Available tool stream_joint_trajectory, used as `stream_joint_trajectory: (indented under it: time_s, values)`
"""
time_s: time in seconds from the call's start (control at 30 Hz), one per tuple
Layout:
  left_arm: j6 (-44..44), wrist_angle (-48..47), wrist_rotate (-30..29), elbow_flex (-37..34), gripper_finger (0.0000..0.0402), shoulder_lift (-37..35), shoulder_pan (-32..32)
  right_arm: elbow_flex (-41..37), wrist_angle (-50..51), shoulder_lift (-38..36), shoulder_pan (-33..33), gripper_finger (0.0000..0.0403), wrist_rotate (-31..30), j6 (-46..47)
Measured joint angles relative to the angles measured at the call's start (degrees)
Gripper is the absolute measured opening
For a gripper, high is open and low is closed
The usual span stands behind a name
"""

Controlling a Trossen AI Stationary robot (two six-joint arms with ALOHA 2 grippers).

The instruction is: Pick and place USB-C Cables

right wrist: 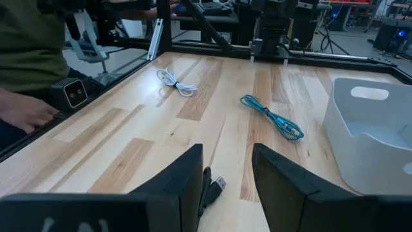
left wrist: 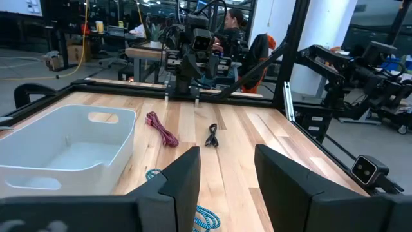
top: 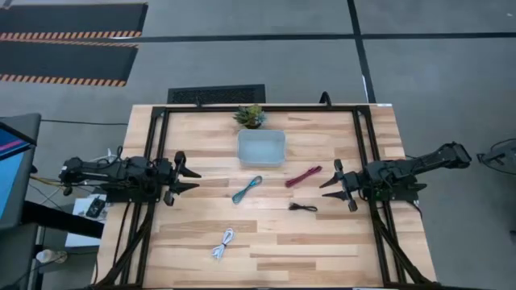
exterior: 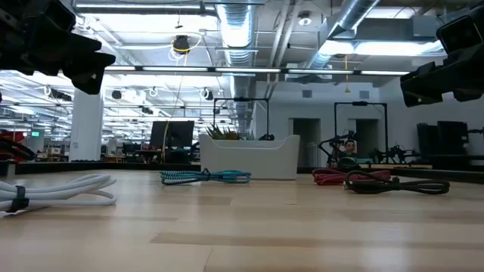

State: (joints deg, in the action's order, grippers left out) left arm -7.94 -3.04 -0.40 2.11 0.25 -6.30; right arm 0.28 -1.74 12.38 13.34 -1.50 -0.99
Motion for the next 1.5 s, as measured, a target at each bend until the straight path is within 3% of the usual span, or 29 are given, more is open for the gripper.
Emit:
stream_joint_trajectory:
  time_s: [1.2,1.5]
  values:
    - [2.61,0.01,-0.03,0.01,0.0139,0.0,0.02,0.0,0.0,-0.02,0.01,0.0161,0.0,0.02]
    - [-6.4,5.31,-2.89,-0.2,0.0139,0.0,0.02,0.0,-0.02,-0.02,0.02,0.0161,0.0,-0.06]
